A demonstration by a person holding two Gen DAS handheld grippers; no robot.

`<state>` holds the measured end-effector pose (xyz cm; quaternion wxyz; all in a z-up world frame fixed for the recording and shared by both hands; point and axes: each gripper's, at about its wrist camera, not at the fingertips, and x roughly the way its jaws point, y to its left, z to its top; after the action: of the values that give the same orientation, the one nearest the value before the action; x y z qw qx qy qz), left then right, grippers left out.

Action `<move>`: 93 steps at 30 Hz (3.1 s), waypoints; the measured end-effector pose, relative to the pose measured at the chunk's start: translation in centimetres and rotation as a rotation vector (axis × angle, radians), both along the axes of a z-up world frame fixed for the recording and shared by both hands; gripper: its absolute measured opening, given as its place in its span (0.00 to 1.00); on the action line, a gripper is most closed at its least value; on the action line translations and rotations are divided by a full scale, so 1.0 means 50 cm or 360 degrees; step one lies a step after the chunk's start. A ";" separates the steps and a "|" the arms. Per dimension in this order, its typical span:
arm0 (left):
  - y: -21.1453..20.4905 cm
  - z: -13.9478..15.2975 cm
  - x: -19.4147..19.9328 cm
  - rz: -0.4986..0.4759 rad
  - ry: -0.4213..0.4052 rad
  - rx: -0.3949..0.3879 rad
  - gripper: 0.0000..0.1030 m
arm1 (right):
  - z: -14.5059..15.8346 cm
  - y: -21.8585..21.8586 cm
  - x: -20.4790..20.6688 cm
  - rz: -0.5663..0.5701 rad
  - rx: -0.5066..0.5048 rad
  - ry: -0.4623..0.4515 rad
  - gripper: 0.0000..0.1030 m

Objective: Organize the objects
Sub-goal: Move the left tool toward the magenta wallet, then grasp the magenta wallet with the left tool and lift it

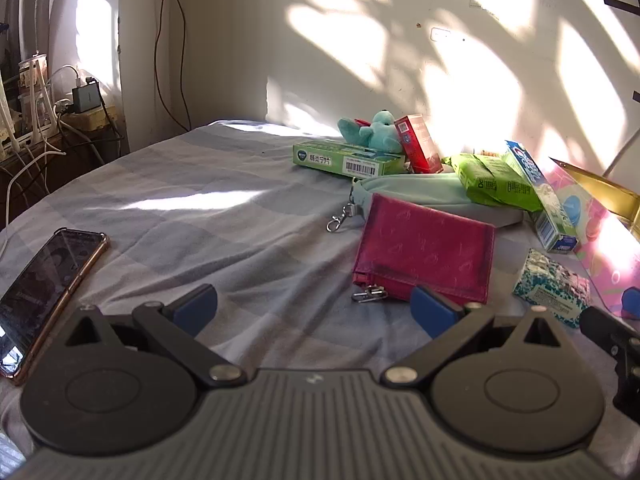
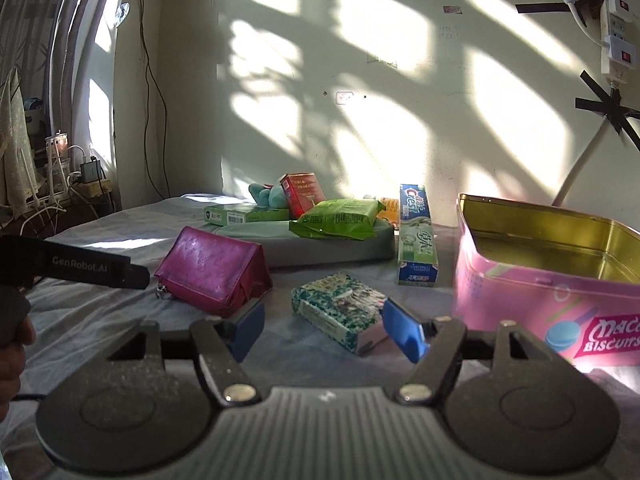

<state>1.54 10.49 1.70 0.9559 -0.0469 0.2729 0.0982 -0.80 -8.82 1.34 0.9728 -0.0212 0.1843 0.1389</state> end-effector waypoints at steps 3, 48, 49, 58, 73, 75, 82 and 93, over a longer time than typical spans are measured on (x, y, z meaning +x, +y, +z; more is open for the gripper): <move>-0.002 -0.007 0.003 0.0017 0.0006 0.0031 1.00 | 0.004 -0.007 -0.016 -0.0014 0.0028 -0.0078 0.64; 0.011 -0.035 0.019 0.0020 0.0088 0.0017 1.00 | 0.007 0.011 -0.017 0.0017 -0.0037 -0.0093 0.77; 0.011 -0.035 0.018 0.0020 0.0082 0.0012 1.00 | 0.007 0.012 -0.018 0.0017 -0.0042 -0.0092 0.77; 0.005 -0.026 -0.005 0.0024 -0.0086 0.0029 1.00 | 0.006 0.016 -0.016 0.0006 -0.0076 -0.0088 0.77; 0.060 0.028 0.054 -0.0279 -0.0080 -0.0060 0.96 | 0.036 0.016 0.025 0.0197 -0.0007 0.0009 0.70; 0.072 0.028 0.076 -0.0359 -0.0029 -0.0157 0.88 | 0.046 0.027 0.053 0.0284 0.0038 0.0086 0.67; 0.064 0.015 0.110 -0.0497 -0.0007 -0.0236 0.79 | 0.031 0.053 0.148 0.0396 0.0176 0.0322 0.55; 0.049 0.017 0.110 -0.0676 0.0001 -0.0430 0.41 | 0.017 0.061 0.186 0.0434 0.0256 0.0432 0.25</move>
<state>7.03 12.95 2.55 0.9400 -0.1160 0.2876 -0.1422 8.49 -5.77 2.17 0.9098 0.0506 0.2973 0.2852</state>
